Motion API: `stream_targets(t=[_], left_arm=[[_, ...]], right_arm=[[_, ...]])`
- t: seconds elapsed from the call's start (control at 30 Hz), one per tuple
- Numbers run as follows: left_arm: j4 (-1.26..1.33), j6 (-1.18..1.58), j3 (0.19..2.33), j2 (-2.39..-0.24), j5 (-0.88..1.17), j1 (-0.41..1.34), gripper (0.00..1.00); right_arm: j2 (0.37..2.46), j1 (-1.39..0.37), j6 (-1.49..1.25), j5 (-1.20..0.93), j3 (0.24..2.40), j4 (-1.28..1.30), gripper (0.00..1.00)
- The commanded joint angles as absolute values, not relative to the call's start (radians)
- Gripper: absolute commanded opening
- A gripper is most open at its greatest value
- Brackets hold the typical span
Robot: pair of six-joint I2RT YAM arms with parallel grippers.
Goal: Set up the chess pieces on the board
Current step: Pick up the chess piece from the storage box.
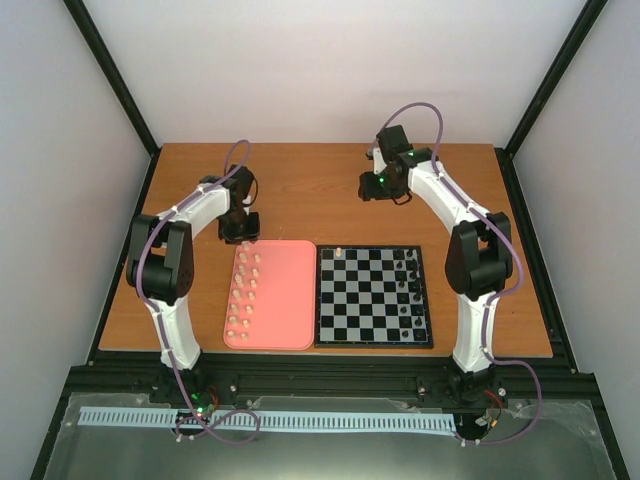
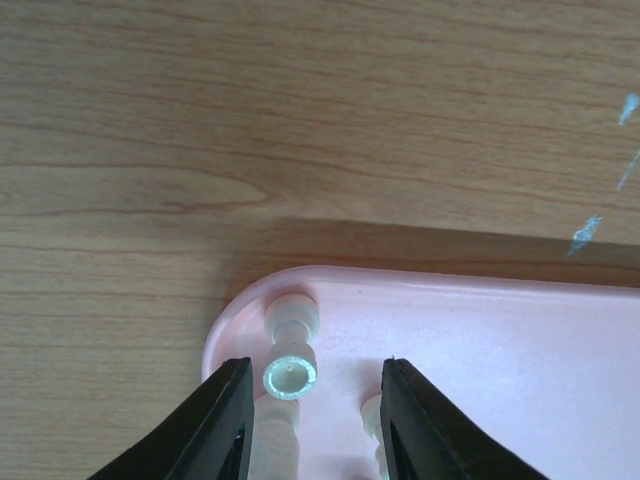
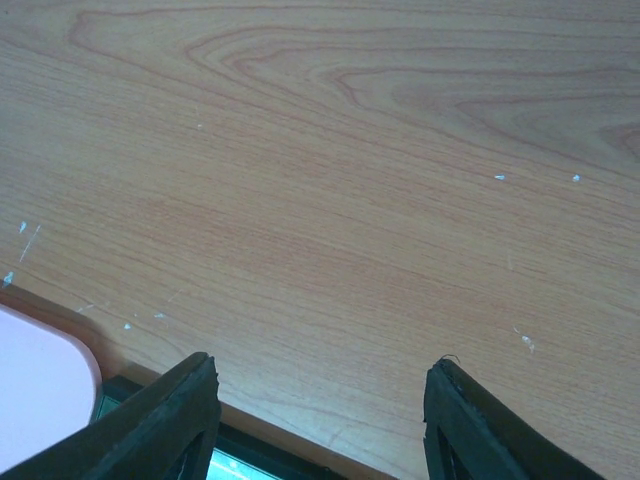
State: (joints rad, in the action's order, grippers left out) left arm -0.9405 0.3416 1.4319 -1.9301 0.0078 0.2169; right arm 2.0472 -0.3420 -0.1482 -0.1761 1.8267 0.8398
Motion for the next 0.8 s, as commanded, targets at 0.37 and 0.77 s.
stream_targets(t=[0.37, 0.77], left_arm=[[-0.929, 0.373, 1.44, -1.976, -0.018, 0.215, 0.22], [-0.932, 0.362, 1.449, -1.985, -0.057, 0.216, 0.01]], right_arm=[[1.946, -0.314, -0.114, -0.192, 1.751, 0.844, 0.57], [1.921, -0.302, -0.117, -0.192, 1.725, 0.835, 0.57]])
